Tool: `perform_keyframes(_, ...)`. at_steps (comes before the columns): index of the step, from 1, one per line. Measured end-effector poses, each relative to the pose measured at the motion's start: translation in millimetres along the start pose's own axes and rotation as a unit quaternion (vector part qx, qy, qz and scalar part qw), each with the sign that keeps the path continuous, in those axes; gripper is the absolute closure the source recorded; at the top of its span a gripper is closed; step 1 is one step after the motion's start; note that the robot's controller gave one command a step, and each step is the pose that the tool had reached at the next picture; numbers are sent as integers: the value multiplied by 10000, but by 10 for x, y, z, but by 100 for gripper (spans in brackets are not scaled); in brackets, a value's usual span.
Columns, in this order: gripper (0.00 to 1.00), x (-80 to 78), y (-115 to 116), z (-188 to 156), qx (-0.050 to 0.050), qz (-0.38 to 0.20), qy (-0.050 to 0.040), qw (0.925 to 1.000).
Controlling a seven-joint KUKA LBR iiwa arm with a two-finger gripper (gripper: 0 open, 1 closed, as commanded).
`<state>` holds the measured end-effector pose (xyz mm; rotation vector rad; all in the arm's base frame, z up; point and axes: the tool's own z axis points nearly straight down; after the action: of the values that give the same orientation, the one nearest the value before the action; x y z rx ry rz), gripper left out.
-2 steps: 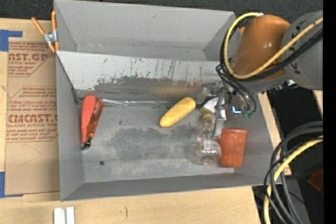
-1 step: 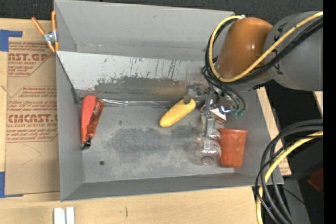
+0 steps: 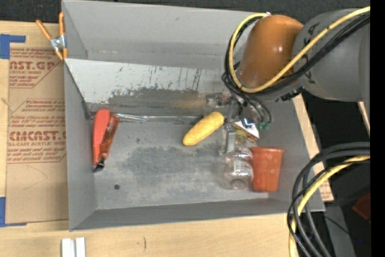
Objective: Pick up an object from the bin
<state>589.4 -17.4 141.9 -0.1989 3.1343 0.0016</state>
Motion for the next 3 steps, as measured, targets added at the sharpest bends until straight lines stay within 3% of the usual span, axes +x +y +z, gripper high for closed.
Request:
perform_keyframes(1,0,-19,-35,47,13,-47,-20,10000)
perform_keyframes(2,0,-47,-29,683,5,-122,-26,9999)
perform_keyframes(3,100,-34,-119,717,15,-430,-35,9991)
